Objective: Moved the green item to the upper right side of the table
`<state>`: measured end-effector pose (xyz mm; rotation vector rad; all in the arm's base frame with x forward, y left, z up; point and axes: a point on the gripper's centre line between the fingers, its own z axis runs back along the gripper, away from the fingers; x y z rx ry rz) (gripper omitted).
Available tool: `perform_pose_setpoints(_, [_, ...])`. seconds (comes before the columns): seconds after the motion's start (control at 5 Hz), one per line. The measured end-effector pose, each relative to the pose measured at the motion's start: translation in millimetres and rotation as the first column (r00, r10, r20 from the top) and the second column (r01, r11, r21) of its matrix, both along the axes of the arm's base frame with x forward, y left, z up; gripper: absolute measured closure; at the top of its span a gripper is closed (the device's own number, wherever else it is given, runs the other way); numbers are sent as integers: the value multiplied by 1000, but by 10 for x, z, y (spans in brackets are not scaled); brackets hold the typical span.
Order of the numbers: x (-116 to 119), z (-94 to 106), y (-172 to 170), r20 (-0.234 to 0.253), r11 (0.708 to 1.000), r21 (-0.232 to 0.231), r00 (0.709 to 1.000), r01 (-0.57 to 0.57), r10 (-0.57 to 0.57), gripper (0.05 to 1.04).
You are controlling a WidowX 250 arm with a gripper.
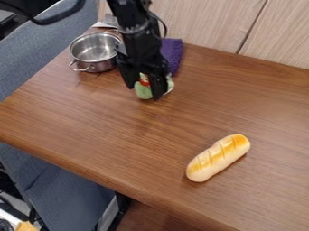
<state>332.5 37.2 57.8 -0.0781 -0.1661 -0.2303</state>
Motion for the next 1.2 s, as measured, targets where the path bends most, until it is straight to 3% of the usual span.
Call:
perform_pose_setpoints(0.4, [131,-162,91,-12,998,51,999,-30,31,136])
perform_pose_setpoints(0.8, [201,-171,90,10,999,41,999,-36,35,640])
perform_pose_setpoints(1.0, [186,-171,81,14,999,32,999,-30,30,747])
perform_pose_setpoints(1.2, [117,-54,91,20,1000,-1,999,-29,29,764])
